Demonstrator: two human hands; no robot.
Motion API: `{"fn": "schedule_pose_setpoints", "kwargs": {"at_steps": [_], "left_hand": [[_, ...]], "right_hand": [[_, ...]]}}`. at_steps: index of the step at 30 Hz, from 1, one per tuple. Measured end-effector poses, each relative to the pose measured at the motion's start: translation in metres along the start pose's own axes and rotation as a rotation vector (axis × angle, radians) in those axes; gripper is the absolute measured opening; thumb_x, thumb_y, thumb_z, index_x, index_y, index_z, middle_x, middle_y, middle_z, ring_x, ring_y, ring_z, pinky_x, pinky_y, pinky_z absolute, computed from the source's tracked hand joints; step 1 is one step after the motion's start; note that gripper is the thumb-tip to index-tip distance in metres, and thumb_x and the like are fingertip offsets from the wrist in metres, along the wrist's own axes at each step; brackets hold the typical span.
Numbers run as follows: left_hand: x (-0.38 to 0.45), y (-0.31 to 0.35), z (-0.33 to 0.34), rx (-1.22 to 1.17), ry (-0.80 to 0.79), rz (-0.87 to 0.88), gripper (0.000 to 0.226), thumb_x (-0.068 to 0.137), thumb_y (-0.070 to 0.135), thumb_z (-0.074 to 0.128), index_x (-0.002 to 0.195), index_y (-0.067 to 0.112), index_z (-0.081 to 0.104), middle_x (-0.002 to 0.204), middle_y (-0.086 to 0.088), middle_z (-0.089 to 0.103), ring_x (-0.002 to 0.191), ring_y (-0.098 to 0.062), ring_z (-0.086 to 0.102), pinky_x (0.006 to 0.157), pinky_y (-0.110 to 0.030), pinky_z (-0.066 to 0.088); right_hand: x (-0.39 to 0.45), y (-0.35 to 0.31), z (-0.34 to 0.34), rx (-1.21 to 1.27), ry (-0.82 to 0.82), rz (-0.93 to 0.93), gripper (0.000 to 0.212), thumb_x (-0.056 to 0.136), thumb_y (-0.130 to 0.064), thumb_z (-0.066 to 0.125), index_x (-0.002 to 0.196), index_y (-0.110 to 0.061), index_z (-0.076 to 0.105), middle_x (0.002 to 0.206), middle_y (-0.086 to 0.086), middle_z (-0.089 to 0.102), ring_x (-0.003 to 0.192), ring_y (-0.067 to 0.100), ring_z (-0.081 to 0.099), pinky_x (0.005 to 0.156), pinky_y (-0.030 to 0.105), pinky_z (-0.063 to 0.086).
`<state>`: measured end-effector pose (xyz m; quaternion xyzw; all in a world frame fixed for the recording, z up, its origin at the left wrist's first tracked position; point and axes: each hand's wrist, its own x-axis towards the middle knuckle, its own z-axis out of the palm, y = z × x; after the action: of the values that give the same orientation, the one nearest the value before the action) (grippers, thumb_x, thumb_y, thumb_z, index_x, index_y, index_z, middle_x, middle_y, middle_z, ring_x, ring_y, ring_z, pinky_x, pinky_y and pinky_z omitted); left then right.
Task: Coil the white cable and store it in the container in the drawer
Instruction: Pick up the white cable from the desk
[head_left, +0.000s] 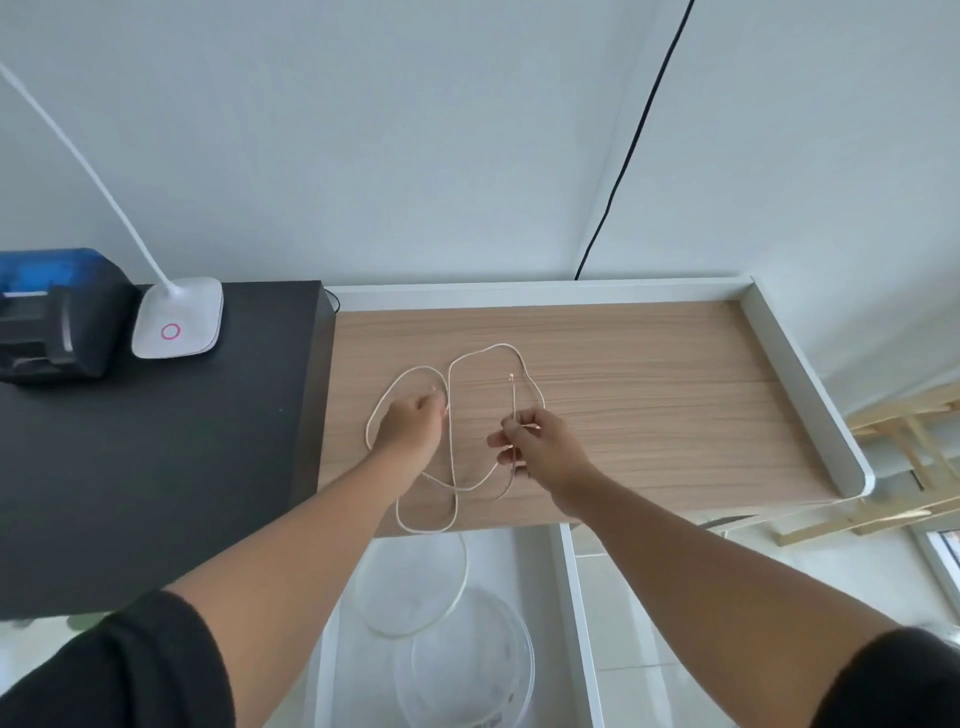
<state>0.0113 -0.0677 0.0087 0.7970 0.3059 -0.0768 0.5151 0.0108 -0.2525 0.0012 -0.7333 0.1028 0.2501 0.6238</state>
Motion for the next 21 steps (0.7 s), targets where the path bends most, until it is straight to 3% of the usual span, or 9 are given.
{"fn": "schedule_pose_setpoints", "kwargs": {"at_steps": [3, 7, 10, 12, 15, 18, 21], "left_hand": [[-0.017, 0.022, 0.008, -0.243, -0.118, 0.023, 0.031, 0.100, 0.032, 0.043, 0.076, 0.017, 0.055, 0.079, -0.008, 0.075, 0.075, -0.026, 0.067, 0.074, -0.037, 0.047], [-0.036, 0.044, 0.009, -0.295, -0.088, 0.095, 0.028, 0.106, 0.029, 0.039, 0.094, 0.011, 0.056, 0.103, -0.020, 0.073, 0.084, -0.034, 0.072, 0.083, -0.047, 0.059], [-0.051, 0.059, 0.001, -0.391, -0.095, 0.129, 0.032, 0.105, 0.032, 0.036, 0.088, 0.012, 0.054, 0.086, -0.008, 0.069, 0.056, -0.023, 0.066, 0.053, -0.034, 0.057], [-0.060, 0.069, -0.006, -0.399, -0.105, 0.141, 0.033, 0.106, 0.031, 0.035, 0.085, 0.011, 0.052, 0.076, -0.007, 0.062, 0.046, -0.019, 0.056, 0.045, -0.029, 0.049], [-0.073, 0.083, -0.019, -0.351, -0.126, 0.195, 0.034, 0.105, 0.033, 0.037, 0.082, 0.012, 0.051, 0.066, -0.008, 0.059, 0.043, -0.015, 0.047, 0.047, -0.028, 0.041], [-0.087, 0.093, -0.031, -0.284, -0.125, 0.280, 0.032, 0.103, 0.032, 0.041, 0.080, 0.014, 0.054, 0.070, -0.003, 0.065, 0.059, -0.017, 0.049, 0.062, -0.032, 0.040], [-0.104, 0.101, -0.040, -0.307, -0.146, 0.363, 0.030, 0.103, 0.027, 0.047, 0.080, 0.011, 0.058, 0.066, 0.003, 0.054, 0.063, -0.017, 0.046, 0.065, -0.031, 0.040]], "right_hand": [[-0.006, -0.039, 0.013, 0.214, -0.033, -0.051, 0.010, 0.105, -0.022, 0.057, 0.105, -0.012, 0.054, 0.095, 0.006, 0.078, 0.073, 0.019, 0.069, 0.064, 0.033, 0.051], [-0.021, -0.084, 0.019, 0.365, -0.035, -0.129, 0.010, 0.107, -0.018, 0.055, 0.106, -0.008, 0.053, 0.095, 0.008, 0.076, 0.068, 0.023, 0.068, 0.058, 0.036, 0.056], [-0.034, -0.107, 0.015, 0.386, -0.023, -0.153, 0.010, 0.107, -0.019, 0.054, 0.106, -0.010, 0.051, 0.100, 0.009, 0.074, 0.071, 0.025, 0.064, 0.058, 0.036, 0.055], [-0.042, -0.118, 0.012, 0.384, -0.022, -0.164, 0.009, 0.108, -0.019, 0.052, 0.106, -0.010, 0.052, 0.103, 0.011, 0.072, 0.075, 0.028, 0.064, 0.058, 0.035, 0.055], [-0.054, -0.132, 0.008, 0.360, -0.010, -0.180, 0.015, 0.108, -0.020, 0.047, 0.102, -0.010, 0.056, 0.098, 0.008, 0.072, 0.077, 0.027, 0.065, 0.060, 0.036, 0.054], [-0.063, -0.149, 0.005, 0.268, 0.085, -0.198, 0.020, 0.108, -0.024, 0.045, 0.098, -0.017, 0.061, 0.086, -0.002, 0.075, 0.072, 0.017, 0.062, 0.066, 0.032, 0.047], [-0.072, -0.171, 0.000, 0.370, 0.099, -0.213, 0.024, 0.108, -0.020, 0.041, 0.094, -0.015, 0.061, 0.077, 0.000, 0.071, 0.071, 0.019, 0.065, 0.068, 0.032, 0.049]]}}
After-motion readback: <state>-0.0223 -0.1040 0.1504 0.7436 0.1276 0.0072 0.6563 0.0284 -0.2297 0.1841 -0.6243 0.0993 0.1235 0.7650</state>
